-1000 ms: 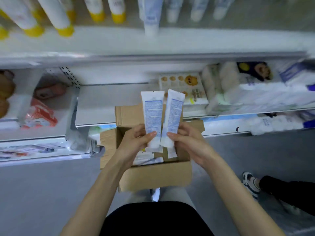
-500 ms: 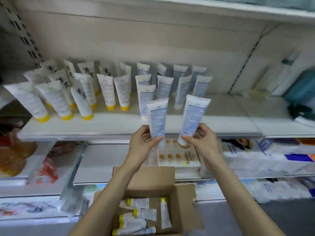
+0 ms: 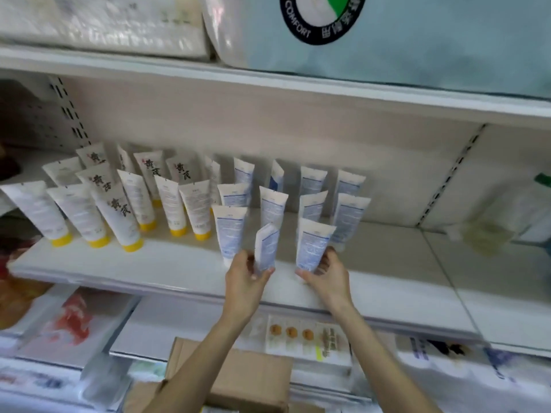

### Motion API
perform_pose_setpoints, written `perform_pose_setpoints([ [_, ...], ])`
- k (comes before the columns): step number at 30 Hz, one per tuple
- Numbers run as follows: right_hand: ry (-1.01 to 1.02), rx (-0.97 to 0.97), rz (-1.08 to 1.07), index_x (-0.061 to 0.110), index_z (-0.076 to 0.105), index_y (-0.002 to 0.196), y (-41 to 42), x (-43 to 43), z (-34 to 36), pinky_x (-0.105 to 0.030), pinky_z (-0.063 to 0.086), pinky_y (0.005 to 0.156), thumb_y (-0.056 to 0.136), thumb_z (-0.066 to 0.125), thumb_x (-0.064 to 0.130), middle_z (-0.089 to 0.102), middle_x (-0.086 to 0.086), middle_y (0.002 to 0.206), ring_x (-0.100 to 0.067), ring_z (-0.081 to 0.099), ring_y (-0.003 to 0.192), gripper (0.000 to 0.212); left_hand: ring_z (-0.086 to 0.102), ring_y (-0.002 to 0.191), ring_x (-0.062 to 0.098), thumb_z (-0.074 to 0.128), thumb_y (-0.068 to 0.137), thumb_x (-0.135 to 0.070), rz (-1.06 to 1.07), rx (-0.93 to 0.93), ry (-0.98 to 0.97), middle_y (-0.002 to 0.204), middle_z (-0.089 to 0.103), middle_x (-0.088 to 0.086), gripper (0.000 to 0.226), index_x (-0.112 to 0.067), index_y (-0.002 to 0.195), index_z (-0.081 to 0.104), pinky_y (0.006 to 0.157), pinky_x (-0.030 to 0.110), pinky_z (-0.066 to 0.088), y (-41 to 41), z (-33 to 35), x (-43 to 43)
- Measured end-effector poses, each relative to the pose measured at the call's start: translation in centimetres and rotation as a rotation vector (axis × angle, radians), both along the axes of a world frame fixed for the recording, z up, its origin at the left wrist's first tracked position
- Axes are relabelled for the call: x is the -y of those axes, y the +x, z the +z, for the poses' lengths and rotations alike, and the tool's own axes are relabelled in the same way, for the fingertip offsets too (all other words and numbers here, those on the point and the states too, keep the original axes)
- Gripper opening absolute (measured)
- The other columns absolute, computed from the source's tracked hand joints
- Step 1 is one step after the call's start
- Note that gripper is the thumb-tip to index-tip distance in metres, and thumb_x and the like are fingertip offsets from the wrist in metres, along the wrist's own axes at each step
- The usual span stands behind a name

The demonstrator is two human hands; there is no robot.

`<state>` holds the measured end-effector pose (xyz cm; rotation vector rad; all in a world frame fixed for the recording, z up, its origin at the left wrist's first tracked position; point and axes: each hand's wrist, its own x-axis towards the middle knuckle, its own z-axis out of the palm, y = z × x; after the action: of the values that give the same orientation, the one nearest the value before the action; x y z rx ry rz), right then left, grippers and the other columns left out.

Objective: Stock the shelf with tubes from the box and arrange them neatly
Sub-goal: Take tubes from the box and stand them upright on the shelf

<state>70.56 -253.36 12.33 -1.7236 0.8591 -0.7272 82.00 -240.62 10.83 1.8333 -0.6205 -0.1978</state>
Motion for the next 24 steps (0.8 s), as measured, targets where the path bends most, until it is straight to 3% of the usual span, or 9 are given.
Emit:
perform_pose_setpoints([
  [3, 0.003, 0.023, 0.037, 0.014, 0.053, 0.094, 0.6, 0.8, -0.6, -0.01, 0.049, 0.066, 0.064, 0.08, -0.003, 0.064, 0.013, 0.085, 0.007, 0.063, 0.072, 0.044, 0.062, 0.081, 0.02, 0.078, 0.074, -0.021, 0.025, -0.003, 0.021, 0.085, 0.066, 0.004, 0.032, -0.017, 0.086, 0.048, 0.071, 0.034, 0.049, 0.1, 0.4, 0.8],
  [8, 0.028, 0.015, 0.065, 0.026, 0.053, 0.088, 0.1, 1.2, -2.1, -0.023, 0.053, 0.078, 0.063, 0.079, -0.006, 0.067, 0.008, 0.088, -0.006, 0.065, 0.081, 0.047, 0.065, 0.089, 0.016, 0.077, 0.074, -0.017, 0.043, -0.027, 0.007, 0.091, 0.068, -0.001, 0.035, -0.025, 0.084, 0.045, 0.079, 0.038, 0.054, -0.4, 0.3, 1.3],
  [13, 0.007, 0.013, 0.065, 0.023, 0.053, 0.089, 0.1, 1.1, -1.9, -0.008, 0.048, 0.069, 0.065, 0.078, -0.005, 0.066, 0.013, 0.084, 0.011, 0.062, 0.072, 0.044, 0.064, 0.088, 0.015, 0.076, 0.075, -0.015, 0.042, -0.019, 0.016, 0.09, 0.066, -0.002, 0.035, -0.024, 0.084, 0.044, 0.076, 0.03, 0.052, -0.3, 0.5, 1.6],
  [18, 0.006, -0.012, 0.05, 0.026, 0.054, 0.087, 0.1, 1.1, -2.0, -0.02, 0.052, 0.076, 0.064, 0.081, 0.002, 0.068, 0.012, 0.086, 0.003, 0.065, 0.077, 0.042, 0.064, 0.088, 0.012, 0.075, 0.076, -0.015, 0.013, -0.014, 0.016, 0.092, 0.066, -0.001, 0.037, -0.028, 0.082, 0.041, 0.077, 0.031, 0.053, -0.1, 0.3, 1.5],
  [24, 0.02, -0.013, 0.04, 0.027, 0.053, 0.088, 0.2, 0.9, -1.8, -0.025, 0.053, 0.082, 0.066, 0.079, 0.0, 0.068, 0.012, 0.09, -0.004, 0.067, 0.085, 0.044, 0.064, 0.088, 0.007, 0.074, 0.077, -0.012, -0.027, -0.013, 0.0, 0.09, 0.065, -0.007, 0.037, -0.03, 0.083, 0.042, 0.074, 0.021, 0.05, 0.4, 0.5, 2.0],
])
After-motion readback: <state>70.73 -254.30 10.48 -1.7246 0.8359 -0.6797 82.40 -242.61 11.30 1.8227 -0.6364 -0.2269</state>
